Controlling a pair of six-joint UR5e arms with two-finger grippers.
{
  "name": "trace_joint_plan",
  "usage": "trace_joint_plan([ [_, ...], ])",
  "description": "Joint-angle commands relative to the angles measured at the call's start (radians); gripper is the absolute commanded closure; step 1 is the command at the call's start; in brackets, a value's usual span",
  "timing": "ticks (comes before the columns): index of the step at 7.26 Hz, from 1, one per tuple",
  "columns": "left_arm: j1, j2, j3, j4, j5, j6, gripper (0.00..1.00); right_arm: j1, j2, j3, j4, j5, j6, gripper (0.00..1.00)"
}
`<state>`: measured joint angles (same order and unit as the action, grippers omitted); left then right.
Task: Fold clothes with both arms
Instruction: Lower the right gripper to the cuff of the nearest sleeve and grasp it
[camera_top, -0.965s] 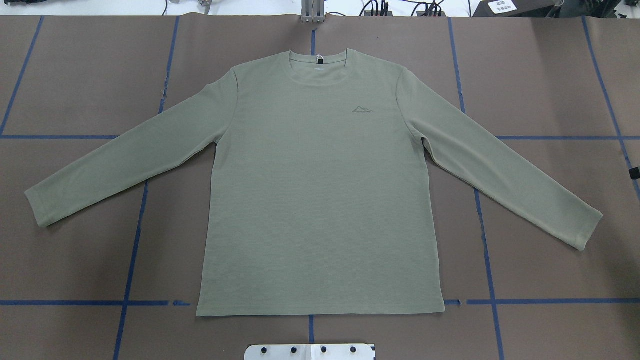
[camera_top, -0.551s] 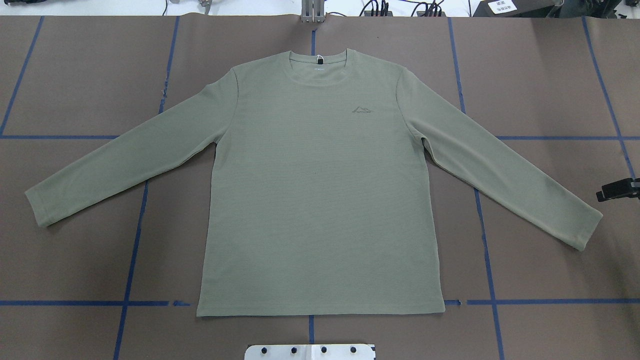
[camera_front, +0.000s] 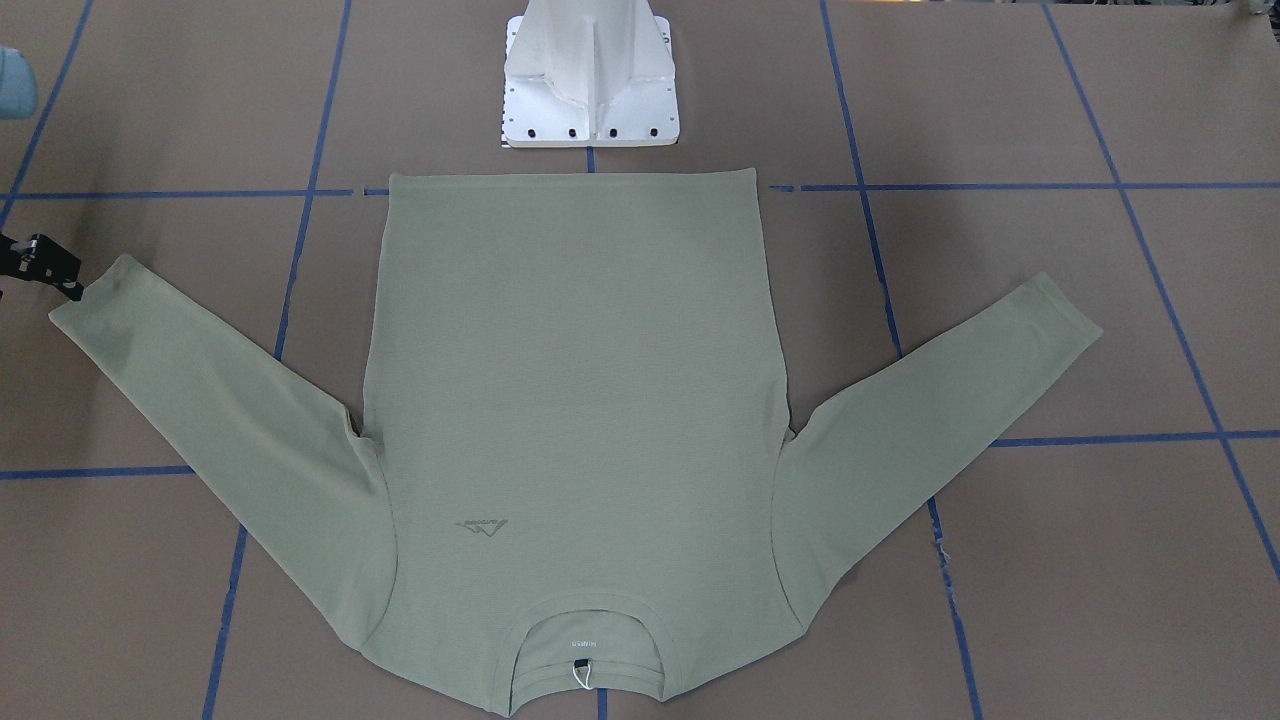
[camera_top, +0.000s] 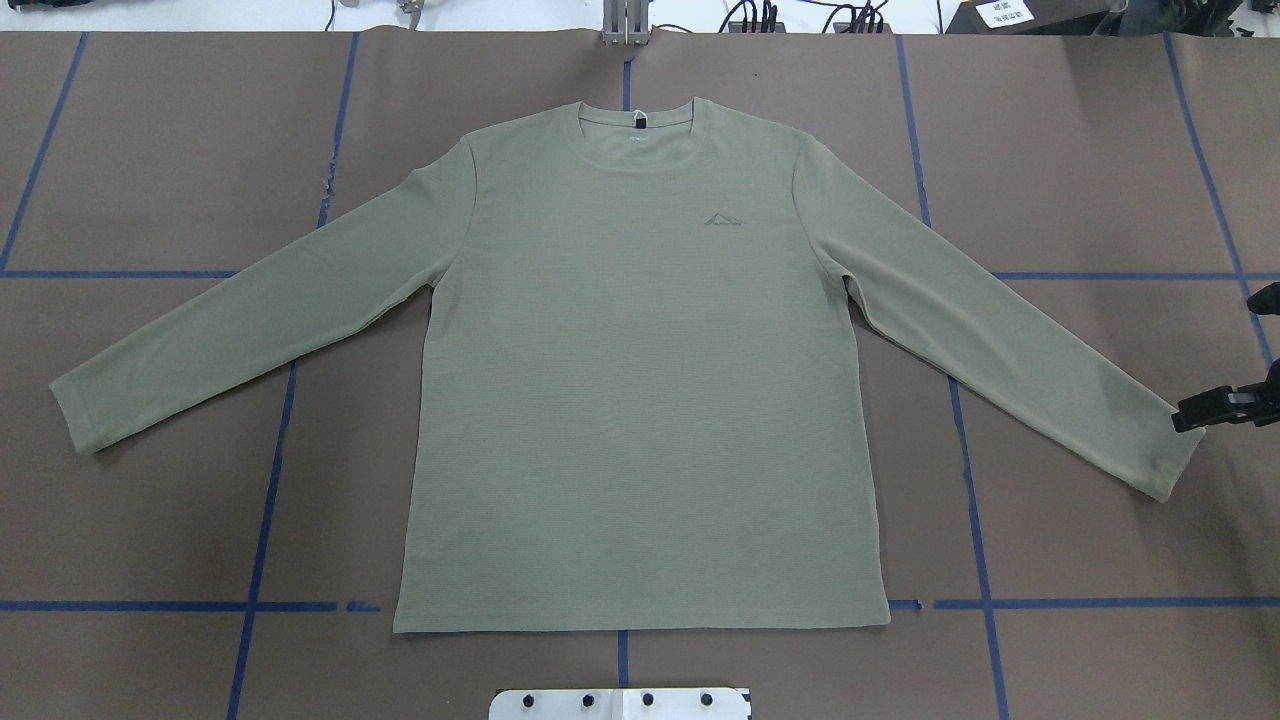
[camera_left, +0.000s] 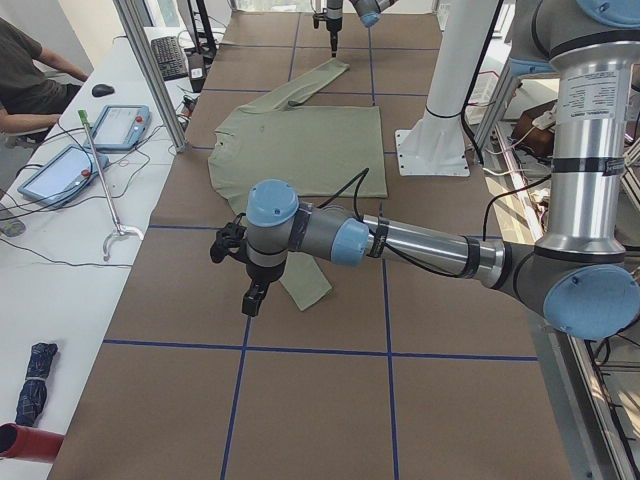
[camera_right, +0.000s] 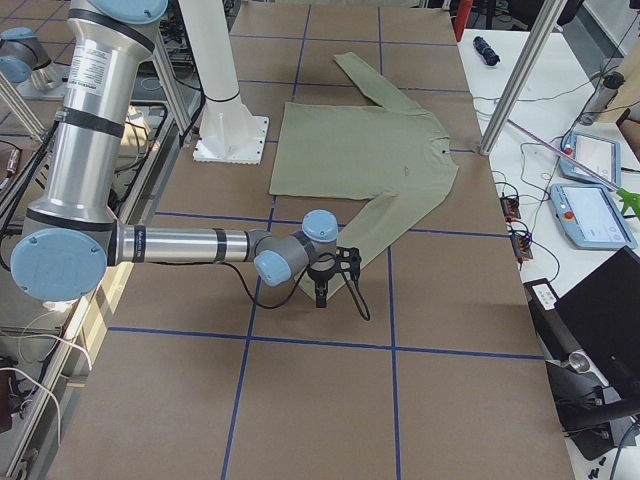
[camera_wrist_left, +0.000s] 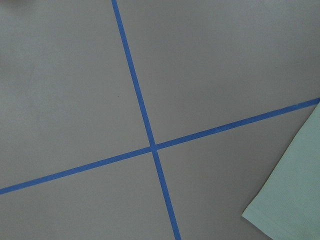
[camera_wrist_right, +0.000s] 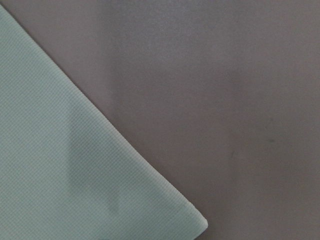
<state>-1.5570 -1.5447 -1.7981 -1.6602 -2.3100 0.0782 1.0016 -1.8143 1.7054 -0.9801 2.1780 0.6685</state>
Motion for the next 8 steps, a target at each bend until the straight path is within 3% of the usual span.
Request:
trace_joint_plan([
  [1, 0.000, 0.000, -0.006, 0.000, 0.000, 0.000, 0.00, -0.032, 0.018, -0.004, 0.000, 0.000, 0.000, 0.00],
  [8, -0.001, 0.002, -0.039, 0.006, 0.000, -0.002, 0.00, -0.060, 0.023, -0.047, 0.000, 0.006, -0.006, 0.00],
])
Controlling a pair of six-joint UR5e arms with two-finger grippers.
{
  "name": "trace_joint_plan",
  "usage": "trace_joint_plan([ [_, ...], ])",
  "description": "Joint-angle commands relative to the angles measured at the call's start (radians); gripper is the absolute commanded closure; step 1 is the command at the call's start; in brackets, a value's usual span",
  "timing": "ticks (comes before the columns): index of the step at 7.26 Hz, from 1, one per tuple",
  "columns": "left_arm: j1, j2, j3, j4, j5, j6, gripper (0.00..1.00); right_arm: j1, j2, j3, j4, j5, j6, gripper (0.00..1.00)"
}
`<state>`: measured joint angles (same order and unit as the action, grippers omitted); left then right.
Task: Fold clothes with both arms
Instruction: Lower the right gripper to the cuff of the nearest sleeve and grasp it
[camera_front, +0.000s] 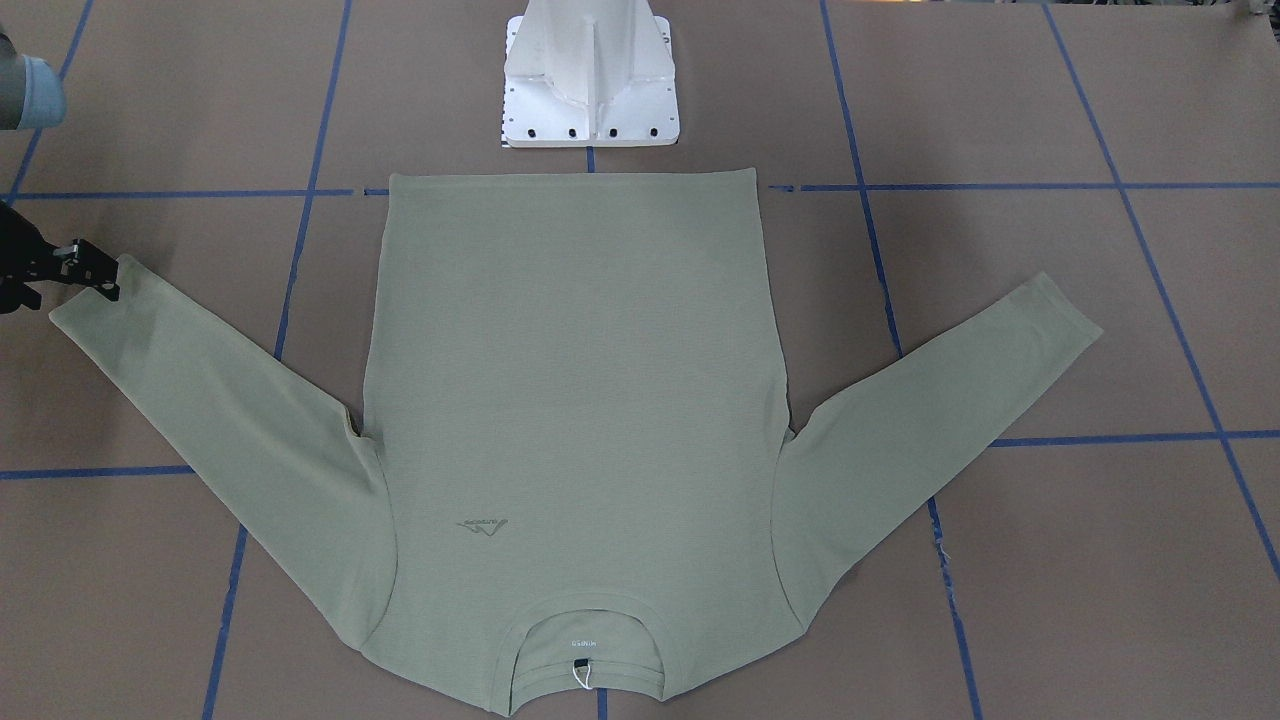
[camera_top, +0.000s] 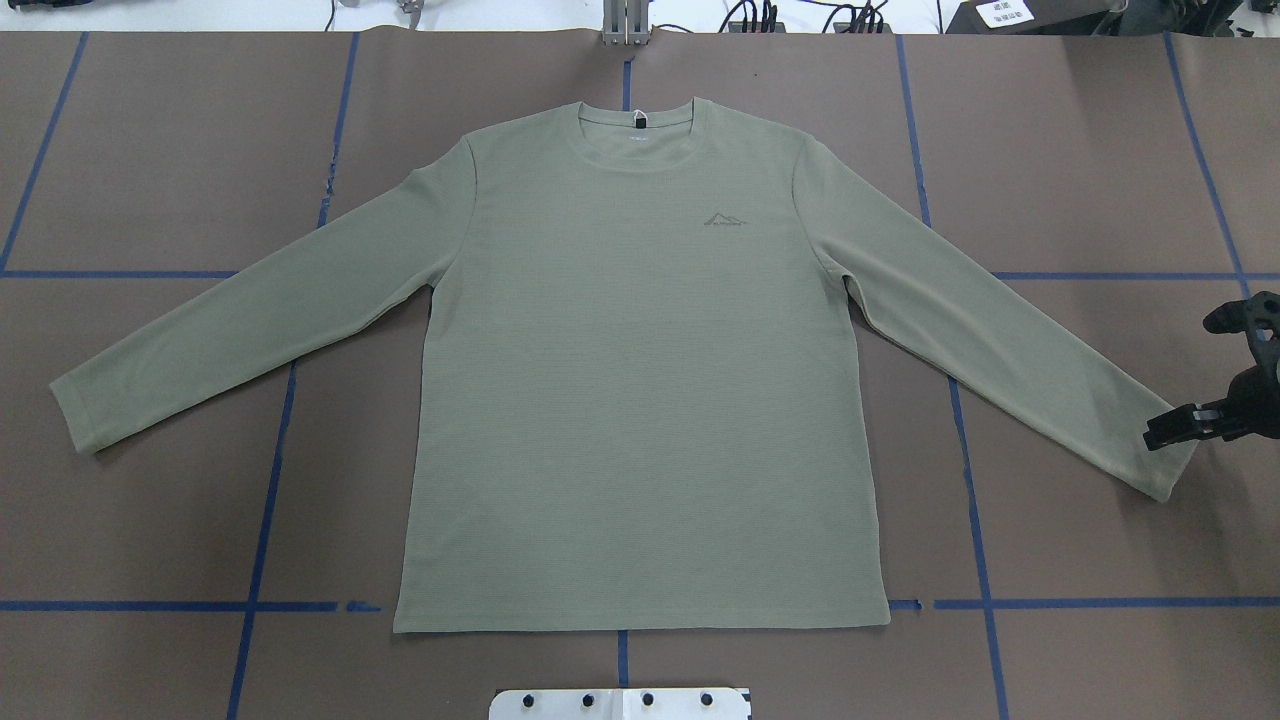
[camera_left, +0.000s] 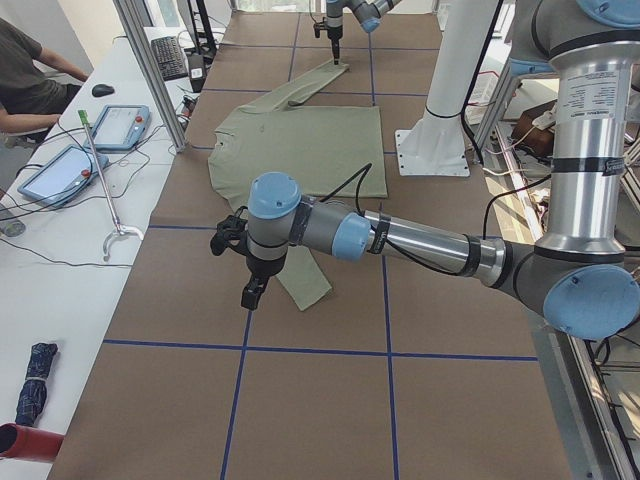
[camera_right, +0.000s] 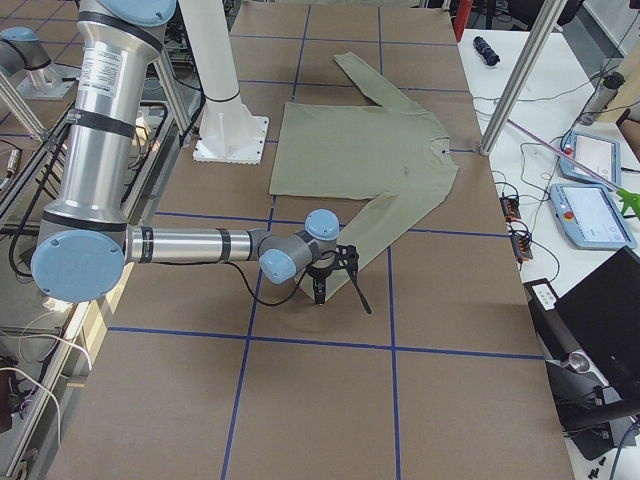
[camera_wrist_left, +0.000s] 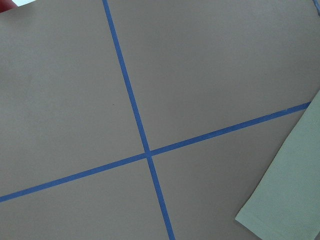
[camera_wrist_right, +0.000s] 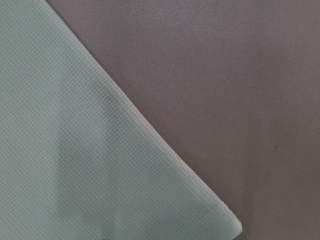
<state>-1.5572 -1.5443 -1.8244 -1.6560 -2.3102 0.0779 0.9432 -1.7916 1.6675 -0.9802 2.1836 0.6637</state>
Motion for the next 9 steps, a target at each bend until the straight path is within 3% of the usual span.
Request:
trace_joint_plan([
  [1, -0.003, 0.001, -0.016, 0.004, 0.000, -0.001, 0.00, -0.001, 0.000, -0.008, 0.000, 0.001, 0.001, 0.03],
  [2, -0.003, 0.001, -0.016, 0.004, 0.000, -0.001, 0.00, -0.001, 0.001, -0.008, 0.000, 0.008, 0.002, 0.11],
  [5, -0.003, 0.003, -0.016, 0.004, 0.000, -0.001, 0.00, -0.001, 0.000, -0.005, 0.002, 0.045, 0.002, 0.70],
  [7, -0.003, 0.010, -0.016, 0.004, 0.000, -0.003, 0.00, 0.000, 0.000, -0.002, 0.002, 0.045, 0.002, 0.93],
  [8, -0.003, 0.010, -0.018, 0.002, -0.005, -0.004, 0.00, -0.001, 0.000, 0.004, 0.002, 0.045, 0.004, 1.00],
  [9, -0.003, 0.012, -0.015, 0.002, -0.035, -0.007, 0.00, 0.000, 0.000, 0.005, 0.002, 0.045, 0.005, 1.00],
])
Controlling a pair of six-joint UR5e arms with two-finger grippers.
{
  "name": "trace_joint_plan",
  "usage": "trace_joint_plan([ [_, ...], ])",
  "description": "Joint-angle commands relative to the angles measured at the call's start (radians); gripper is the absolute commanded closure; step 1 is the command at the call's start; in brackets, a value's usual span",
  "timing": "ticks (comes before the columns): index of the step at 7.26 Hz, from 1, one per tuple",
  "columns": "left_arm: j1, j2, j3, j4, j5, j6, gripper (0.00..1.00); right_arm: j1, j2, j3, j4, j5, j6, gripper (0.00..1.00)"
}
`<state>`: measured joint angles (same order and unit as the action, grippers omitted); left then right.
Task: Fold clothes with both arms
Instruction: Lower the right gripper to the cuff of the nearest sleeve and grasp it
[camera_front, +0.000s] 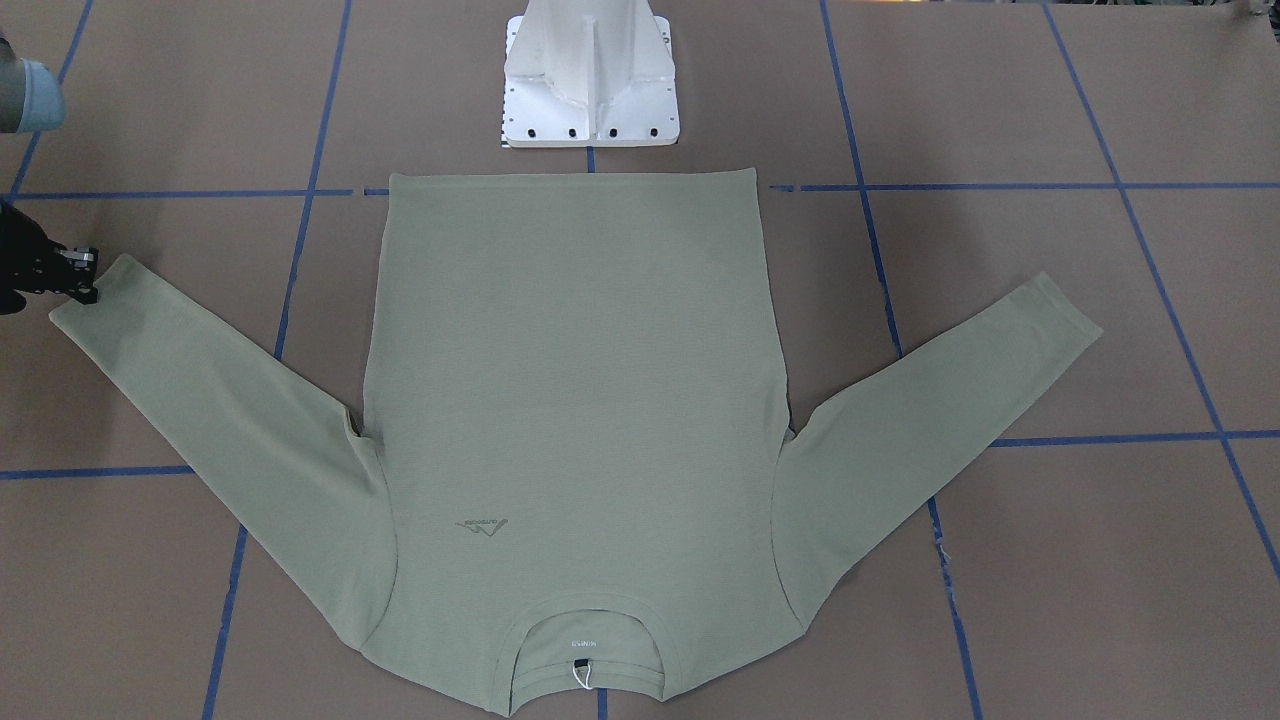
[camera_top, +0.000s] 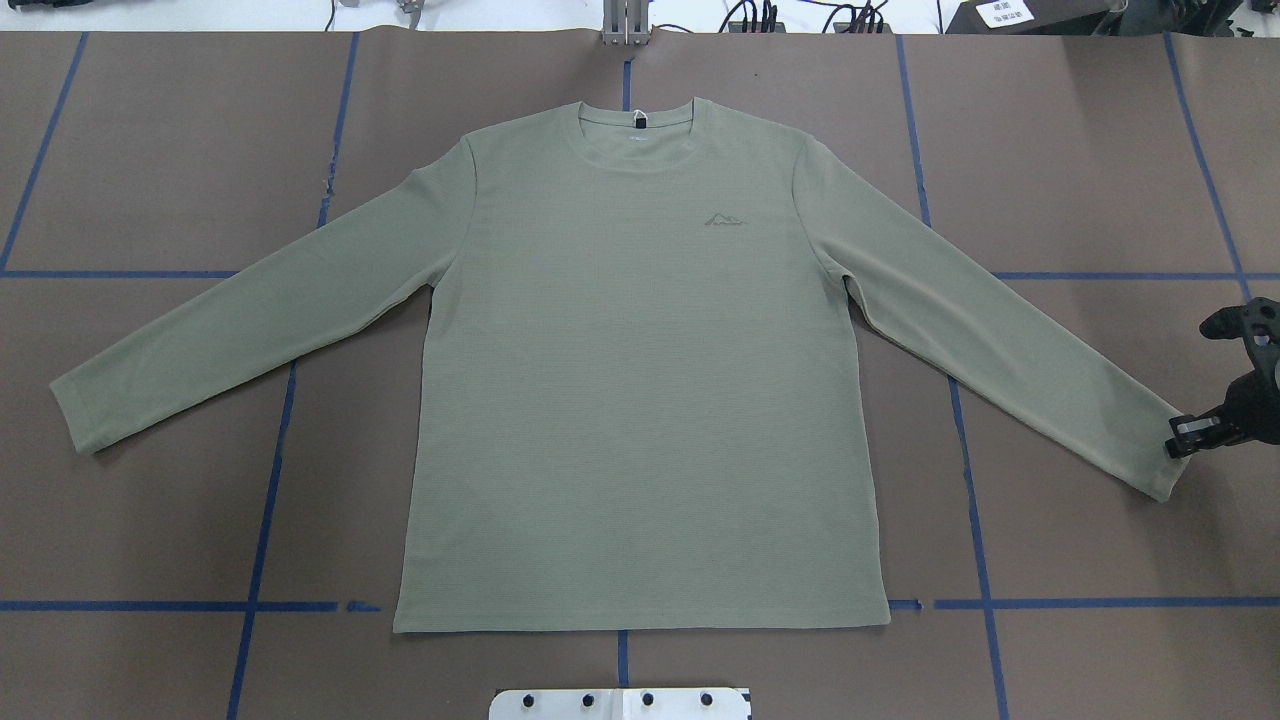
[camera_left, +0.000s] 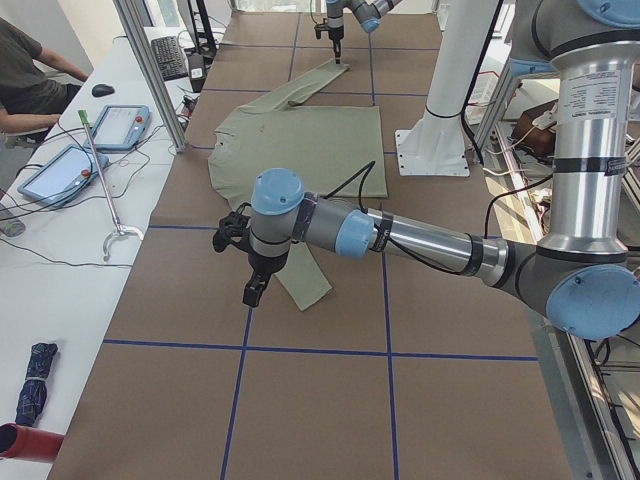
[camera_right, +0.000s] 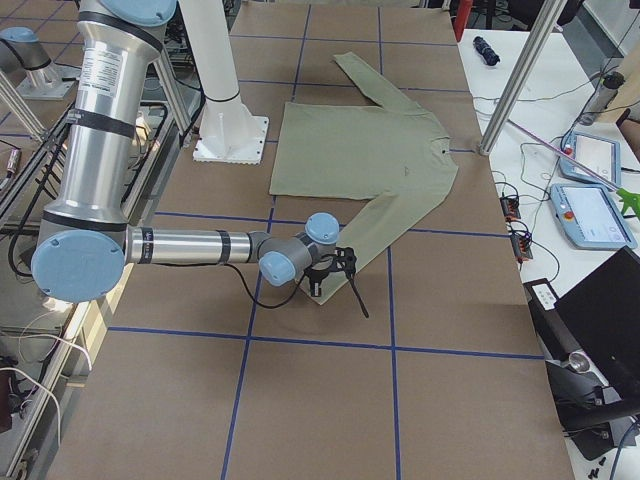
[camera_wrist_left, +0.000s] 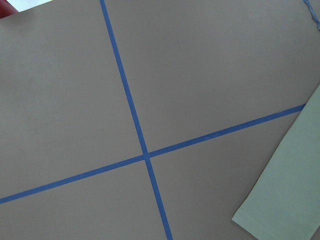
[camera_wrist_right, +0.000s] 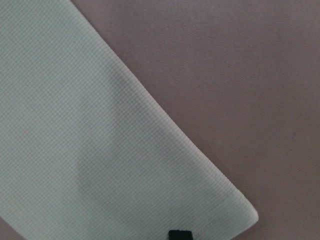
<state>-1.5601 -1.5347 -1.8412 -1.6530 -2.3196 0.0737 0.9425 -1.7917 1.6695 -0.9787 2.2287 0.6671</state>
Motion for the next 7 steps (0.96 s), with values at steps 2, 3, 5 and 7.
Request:
trace_joint_plan([
  [2, 0.000, 0.002, -0.001, -0.001, -0.027, -0.005, 0.00, 0.001, 0.000, 0.004, 0.000, 0.000, -0.012, 0.06],
  [3, 0.000, 0.002, -0.001, -0.002, -0.027, -0.005, 0.00, 0.001, -0.002, 0.004, 0.000, 0.002, -0.011, 0.00],
  [5, 0.002, 0.002, -0.001, -0.002, -0.027, -0.005, 0.00, -0.001, -0.002, 0.001, 0.000, 0.003, -0.011, 0.00],
  [7, 0.000, 0.002, -0.006, -0.004, -0.027, -0.005, 0.00, -0.001, -0.008, -0.004, 0.000, 0.003, -0.009, 0.00],
])
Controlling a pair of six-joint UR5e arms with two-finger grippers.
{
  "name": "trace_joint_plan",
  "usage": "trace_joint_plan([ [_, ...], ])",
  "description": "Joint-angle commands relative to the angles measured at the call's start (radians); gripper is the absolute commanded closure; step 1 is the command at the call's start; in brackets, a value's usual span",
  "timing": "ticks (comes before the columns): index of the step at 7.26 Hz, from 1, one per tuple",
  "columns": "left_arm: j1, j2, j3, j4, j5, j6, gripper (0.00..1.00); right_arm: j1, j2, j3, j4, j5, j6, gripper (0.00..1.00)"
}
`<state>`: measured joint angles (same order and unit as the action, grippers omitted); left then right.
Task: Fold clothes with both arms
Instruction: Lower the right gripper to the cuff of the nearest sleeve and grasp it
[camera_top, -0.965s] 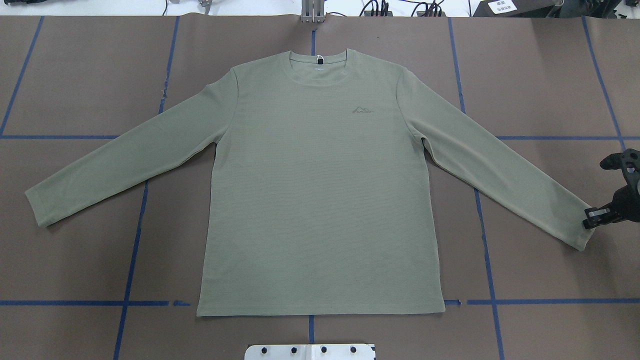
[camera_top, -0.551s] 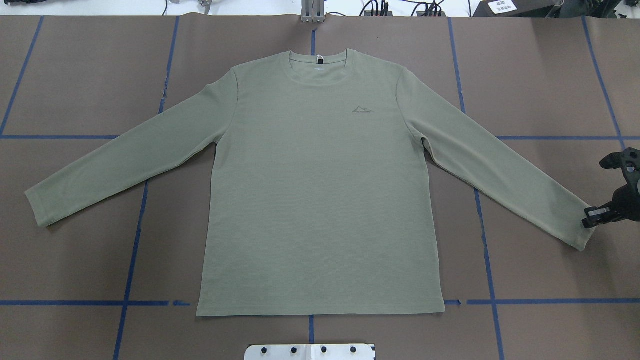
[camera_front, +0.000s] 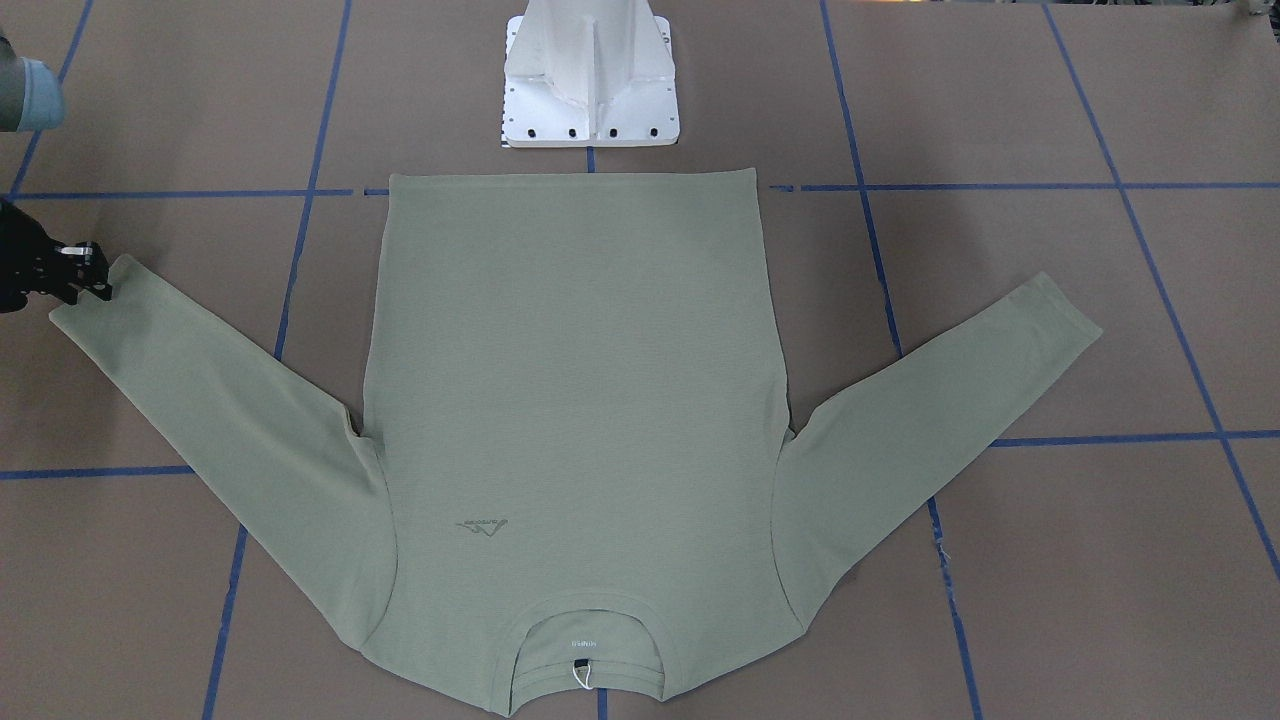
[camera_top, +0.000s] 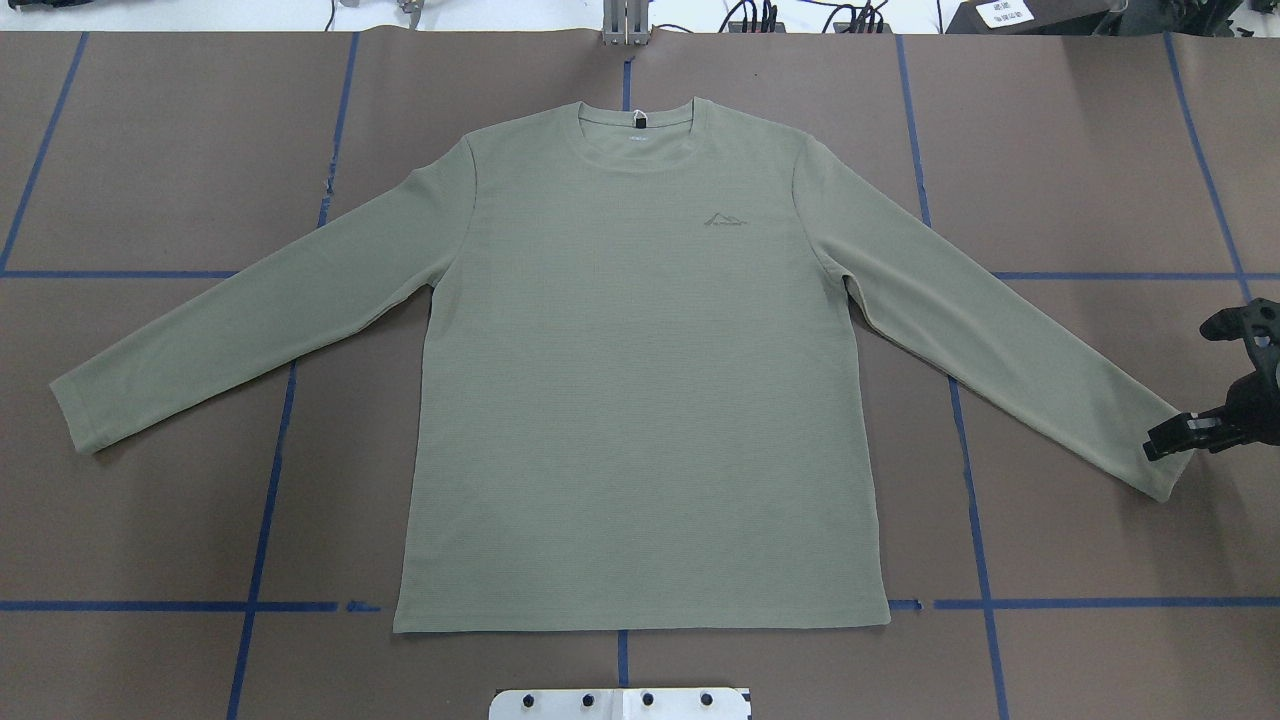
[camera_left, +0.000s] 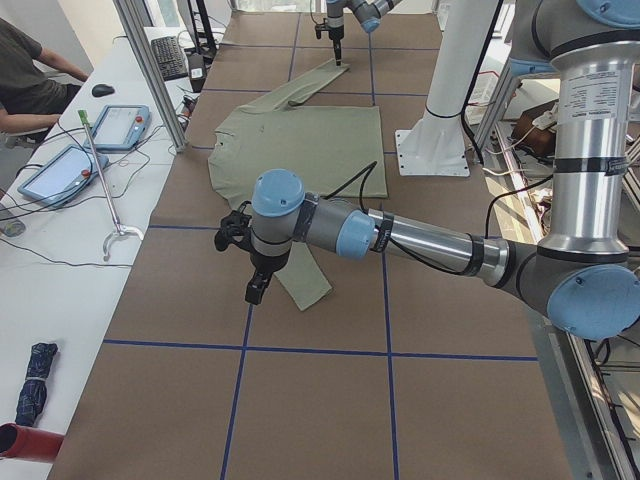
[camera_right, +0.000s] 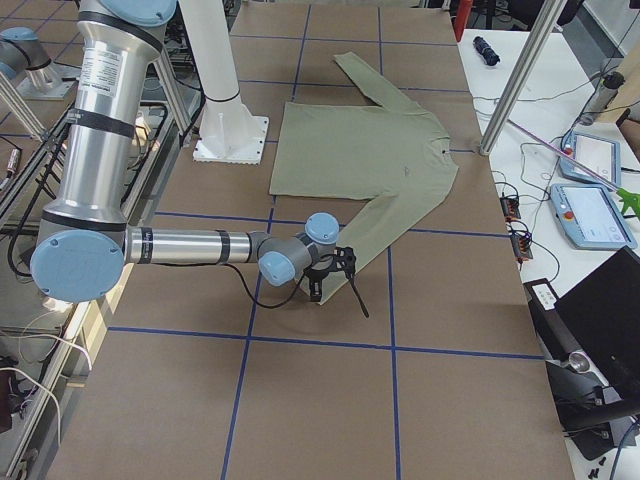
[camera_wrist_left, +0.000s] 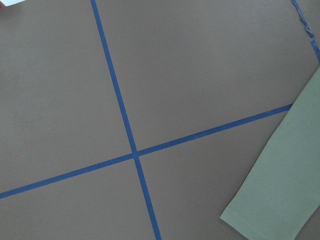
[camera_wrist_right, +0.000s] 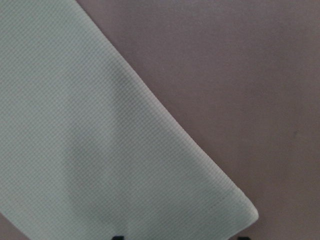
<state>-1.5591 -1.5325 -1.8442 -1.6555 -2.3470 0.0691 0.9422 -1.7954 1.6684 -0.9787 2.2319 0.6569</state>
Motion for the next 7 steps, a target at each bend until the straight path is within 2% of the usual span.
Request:
trace_joint_plan([
  [1, 0.001, 0.000, -0.003, 0.000, -0.002, 0.000, 0.00, 0.001, -0.007, -0.007, -0.002, 0.000, 0.001, 0.00],
  [5, -0.001, 0.000, -0.010, 0.000, -0.002, 0.000, 0.00, -0.010, -0.004, -0.022, 0.000, 0.000, 0.007, 0.00],
  [6, -0.001, 0.005, -0.013, 0.000, -0.002, 0.000, 0.00, -0.011, -0.004, -0.022, 0.000, 0.000, 0.010, 0.08],
  [7, -0.001, 0.005, -0.020, 0.000, -0.002, 0.000, 0.00, -0.011, -0.002, -0.019, -0.002, 0.002, 0.010, 0.40],
])
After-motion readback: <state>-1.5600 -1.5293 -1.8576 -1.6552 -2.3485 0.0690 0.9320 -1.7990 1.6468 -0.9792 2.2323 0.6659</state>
